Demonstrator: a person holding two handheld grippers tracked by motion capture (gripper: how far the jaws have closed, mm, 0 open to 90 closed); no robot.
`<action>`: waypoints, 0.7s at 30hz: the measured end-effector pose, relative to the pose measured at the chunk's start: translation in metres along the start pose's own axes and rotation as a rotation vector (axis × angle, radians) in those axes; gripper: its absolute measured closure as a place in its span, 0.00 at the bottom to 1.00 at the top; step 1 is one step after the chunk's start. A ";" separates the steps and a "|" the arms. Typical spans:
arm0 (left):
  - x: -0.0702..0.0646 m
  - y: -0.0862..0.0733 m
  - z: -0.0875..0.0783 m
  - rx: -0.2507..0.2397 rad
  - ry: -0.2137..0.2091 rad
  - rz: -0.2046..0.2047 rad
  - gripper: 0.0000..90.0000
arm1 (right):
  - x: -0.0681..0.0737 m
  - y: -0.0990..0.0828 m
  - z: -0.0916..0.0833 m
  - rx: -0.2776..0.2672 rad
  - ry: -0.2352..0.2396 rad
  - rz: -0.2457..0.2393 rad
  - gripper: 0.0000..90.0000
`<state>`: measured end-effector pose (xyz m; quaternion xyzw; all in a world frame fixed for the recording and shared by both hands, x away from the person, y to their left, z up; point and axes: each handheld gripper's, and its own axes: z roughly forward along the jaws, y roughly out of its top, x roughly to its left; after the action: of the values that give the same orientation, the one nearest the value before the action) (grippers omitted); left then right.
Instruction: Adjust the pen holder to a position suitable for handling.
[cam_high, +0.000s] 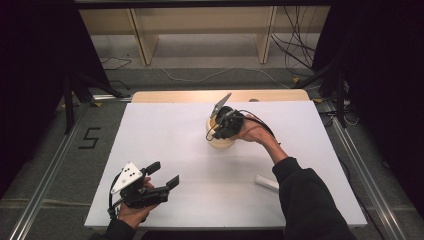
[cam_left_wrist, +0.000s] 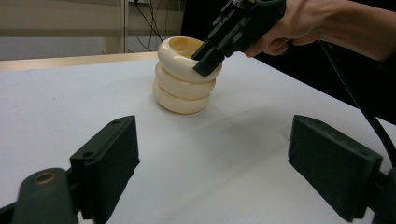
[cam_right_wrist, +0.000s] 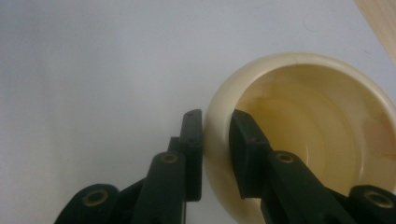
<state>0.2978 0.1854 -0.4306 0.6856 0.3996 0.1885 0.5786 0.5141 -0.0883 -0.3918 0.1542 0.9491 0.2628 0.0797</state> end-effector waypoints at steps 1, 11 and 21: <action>0.000 0.000 0.000 0.000 0.000 0.000 0.17 | 0.000 0.000 0.000 0.000 0.000 0.000 0.85; 0.000 0.000 0.000 0.001 0.001 0.000 0.17 | 0.001 -0.001 -0.006 -0.026 0.022 0.004 0.95; 0.000 0.000 0.000 0.002 0.002 0.000 0.17 | 0.001 -0.005 -0.016 -0.027 0.093 -0.002 0.89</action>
<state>0.2975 0.1849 -0.4306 0.6857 0.4004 0.1887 0.5778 0.5078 -0.0999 -0.3810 0.1397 0.9484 0.2822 0.0379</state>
